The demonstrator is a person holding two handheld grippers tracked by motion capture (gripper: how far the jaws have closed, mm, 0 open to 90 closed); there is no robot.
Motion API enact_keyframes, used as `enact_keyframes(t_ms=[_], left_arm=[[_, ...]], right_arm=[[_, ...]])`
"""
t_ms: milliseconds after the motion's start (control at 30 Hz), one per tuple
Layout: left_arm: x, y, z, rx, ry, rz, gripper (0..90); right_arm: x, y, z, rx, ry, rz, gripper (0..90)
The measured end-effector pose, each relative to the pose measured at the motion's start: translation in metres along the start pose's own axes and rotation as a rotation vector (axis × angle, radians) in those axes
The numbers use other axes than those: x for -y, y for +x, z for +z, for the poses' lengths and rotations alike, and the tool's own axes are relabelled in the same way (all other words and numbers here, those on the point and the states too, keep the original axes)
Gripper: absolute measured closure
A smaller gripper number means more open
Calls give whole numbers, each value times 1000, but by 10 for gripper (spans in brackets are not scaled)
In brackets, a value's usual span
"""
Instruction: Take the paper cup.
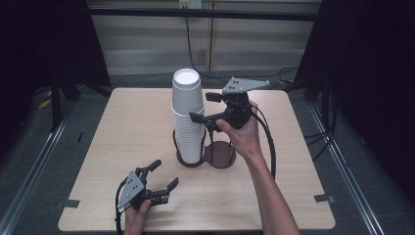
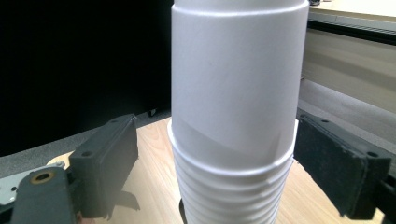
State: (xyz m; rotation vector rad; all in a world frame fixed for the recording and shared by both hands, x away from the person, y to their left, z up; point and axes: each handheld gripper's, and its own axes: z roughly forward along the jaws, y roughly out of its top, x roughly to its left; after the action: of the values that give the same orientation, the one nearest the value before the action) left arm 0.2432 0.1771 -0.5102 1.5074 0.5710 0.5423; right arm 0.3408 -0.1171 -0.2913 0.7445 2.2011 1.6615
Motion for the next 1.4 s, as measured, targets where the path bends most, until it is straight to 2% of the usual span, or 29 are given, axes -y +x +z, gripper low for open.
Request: enact_keyframes(t_ms=[600,733,833,900,1100,1400], left_arm=[[0,0,0,1,0,0,157],[0,0,0,1,0,0,157],[0,1,0,-1,1,9,157],[0,0,0,2,0,0,157],[0,0,0,1,0,0,157],[0,0,0,2,0,0,156]], right_arm=[[-25,-10,11,-3,48,-11,131],[-36,-10,16,17,86,-31,131],[-41,-12,19,14,94,-35,132],[-44,-12,20,19,97,-39,132],[-49,-15,23,-2,93,-14,130],[-56,-12,34,-5,116,-22,131]])
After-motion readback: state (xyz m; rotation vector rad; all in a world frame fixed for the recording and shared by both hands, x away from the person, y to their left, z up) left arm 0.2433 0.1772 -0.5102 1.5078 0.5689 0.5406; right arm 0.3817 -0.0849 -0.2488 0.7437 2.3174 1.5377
